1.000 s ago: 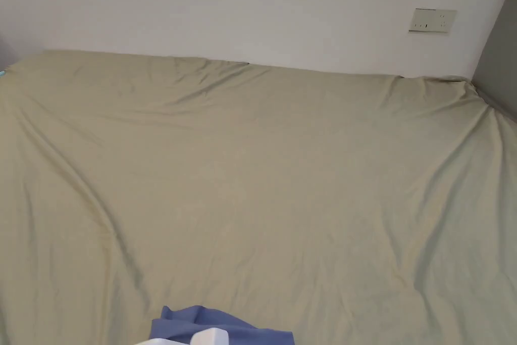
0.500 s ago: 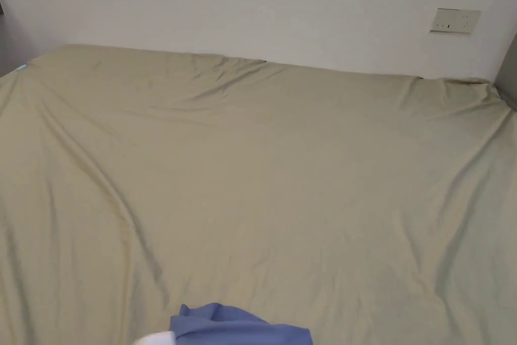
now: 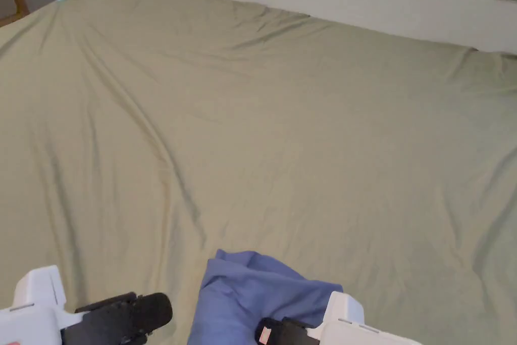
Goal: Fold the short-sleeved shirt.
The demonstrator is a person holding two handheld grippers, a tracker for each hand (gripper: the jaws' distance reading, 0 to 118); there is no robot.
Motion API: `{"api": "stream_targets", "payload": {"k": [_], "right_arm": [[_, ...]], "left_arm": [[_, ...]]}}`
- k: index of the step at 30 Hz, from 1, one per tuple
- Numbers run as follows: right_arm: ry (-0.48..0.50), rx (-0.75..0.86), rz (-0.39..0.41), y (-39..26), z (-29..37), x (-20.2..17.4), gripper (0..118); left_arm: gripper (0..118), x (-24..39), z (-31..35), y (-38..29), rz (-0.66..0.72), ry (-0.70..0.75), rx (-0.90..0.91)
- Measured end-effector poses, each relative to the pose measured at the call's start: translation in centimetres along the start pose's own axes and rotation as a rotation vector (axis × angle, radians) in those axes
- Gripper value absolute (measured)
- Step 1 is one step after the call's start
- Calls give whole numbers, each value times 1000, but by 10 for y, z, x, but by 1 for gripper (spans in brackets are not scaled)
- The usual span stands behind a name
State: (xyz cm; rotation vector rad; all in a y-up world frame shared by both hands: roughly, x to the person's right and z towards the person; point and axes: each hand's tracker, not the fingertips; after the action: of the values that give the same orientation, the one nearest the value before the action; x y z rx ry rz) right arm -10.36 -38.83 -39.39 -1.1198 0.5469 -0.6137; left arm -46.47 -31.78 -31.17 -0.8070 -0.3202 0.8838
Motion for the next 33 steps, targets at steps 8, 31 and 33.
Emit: {"api": "stream_targets", "payload": {"k": [8, 31, 33], "right_arm": [[-21, 13, 47, -3, 1, -5, 1], [-65, 168, 46, -11, 84, 8, 1], [-113, 219, 34, -13, 110, 15, 1]], "left_arm": [[115, 0, -59, 5, -120, -34, -200], [40, 13, -118, 11, -147, 88, -404], [39, 20, -111, 19, -144, 84, -413]]}}
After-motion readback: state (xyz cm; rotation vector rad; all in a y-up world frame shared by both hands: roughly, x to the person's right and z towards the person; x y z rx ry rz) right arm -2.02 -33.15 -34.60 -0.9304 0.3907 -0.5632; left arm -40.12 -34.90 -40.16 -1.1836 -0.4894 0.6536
